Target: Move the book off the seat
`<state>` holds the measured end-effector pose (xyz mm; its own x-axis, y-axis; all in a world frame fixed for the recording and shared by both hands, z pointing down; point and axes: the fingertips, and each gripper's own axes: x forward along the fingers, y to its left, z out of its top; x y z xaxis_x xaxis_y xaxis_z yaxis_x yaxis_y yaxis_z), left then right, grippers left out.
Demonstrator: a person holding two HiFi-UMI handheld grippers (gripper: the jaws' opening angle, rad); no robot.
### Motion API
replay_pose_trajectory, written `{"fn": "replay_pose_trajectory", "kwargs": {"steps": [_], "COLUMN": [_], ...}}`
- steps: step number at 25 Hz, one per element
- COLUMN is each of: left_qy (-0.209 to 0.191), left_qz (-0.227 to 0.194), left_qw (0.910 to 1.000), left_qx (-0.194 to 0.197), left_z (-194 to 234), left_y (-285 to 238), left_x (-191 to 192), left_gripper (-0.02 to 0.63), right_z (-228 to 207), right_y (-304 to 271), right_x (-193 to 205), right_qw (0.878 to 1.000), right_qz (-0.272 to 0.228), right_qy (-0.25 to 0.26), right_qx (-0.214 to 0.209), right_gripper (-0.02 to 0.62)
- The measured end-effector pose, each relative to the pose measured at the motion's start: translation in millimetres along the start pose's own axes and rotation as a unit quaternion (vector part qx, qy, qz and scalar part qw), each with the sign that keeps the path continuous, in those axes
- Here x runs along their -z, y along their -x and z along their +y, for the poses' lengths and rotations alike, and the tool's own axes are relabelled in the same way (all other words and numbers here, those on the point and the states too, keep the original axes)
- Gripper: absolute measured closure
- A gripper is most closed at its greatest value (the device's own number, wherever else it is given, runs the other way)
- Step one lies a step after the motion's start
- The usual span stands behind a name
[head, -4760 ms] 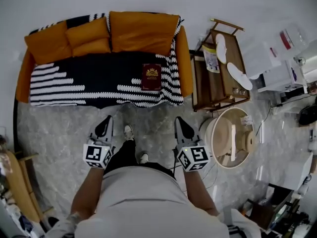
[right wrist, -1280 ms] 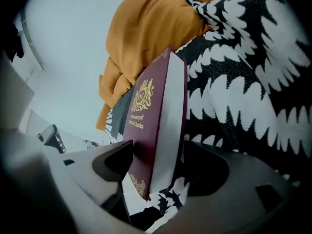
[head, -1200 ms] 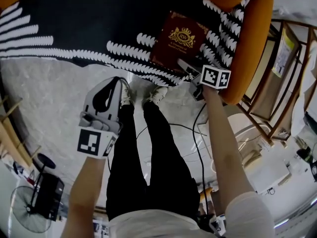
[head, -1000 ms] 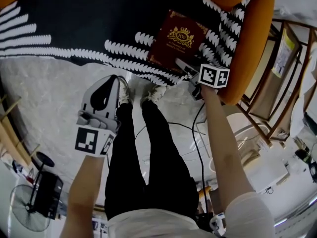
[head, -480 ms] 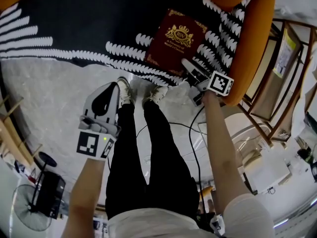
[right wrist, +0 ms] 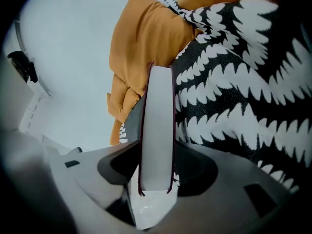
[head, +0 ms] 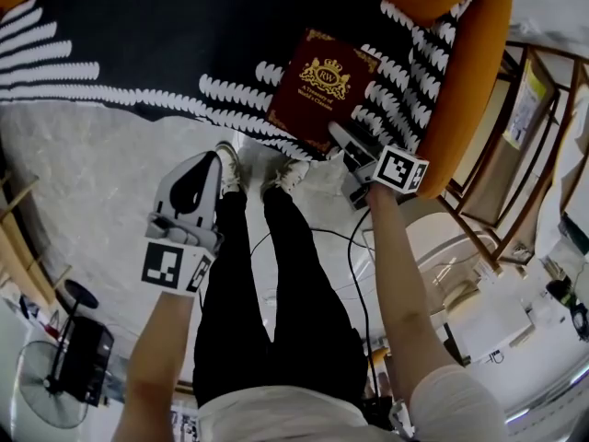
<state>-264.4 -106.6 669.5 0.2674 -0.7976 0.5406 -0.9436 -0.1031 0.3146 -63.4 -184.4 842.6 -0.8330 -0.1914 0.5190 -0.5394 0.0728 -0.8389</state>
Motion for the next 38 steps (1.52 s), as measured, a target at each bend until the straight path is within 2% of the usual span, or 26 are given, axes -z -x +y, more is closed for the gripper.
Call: {"fn": "replay_pose_trajectory", "kwargs": {"steps": [5, 12, 18, 28, 38], "left_qy": [0.005, 0.004, -0.001, -0.009, -0.026], "left_qz": [0.001, -0.004, -0.013, -0.028, -0.043], "left_qw": [1.0, 1.0, 0.9999, 0.9994, 0.9978], "left_qx": [-0.003, -0.001, 0.006, 0.018, 0.043], "left_z": [1.6, -0.3, -7.2, 11.4, 17.1], "left_y": [4.2, 14.9, 15.3, 45.1, 70.5], "left_x": [2.9, 1.1, -8.4, -32.2, -67.7], "left_gripper": [0.589, 0.589, 0.589, 0.589, 0.589], "right_z": [4.0, 23.7, 31.8, 81.5, 140.1], "right_y": [-6.8, 1.0, 8.0, 7.7, 25.8], "right_x": [-2.1, -8.6, -17.3, -16.0, -20.7], "right_qw": [0.999, 0.998, 0.996, 0.991, 0.981], "right_qz": [-0.031, -0.045, -0.072, -0.114, -0.171], "right_qy": [-0.025, -0.012, -0.027, -0.036, -0.048], "right_qx": [-0.024, -0.037, -0.05, -0.061, -0.079], "right_gripper": [0.368, 0.371, 0.373, 0.373, 0.373]}}
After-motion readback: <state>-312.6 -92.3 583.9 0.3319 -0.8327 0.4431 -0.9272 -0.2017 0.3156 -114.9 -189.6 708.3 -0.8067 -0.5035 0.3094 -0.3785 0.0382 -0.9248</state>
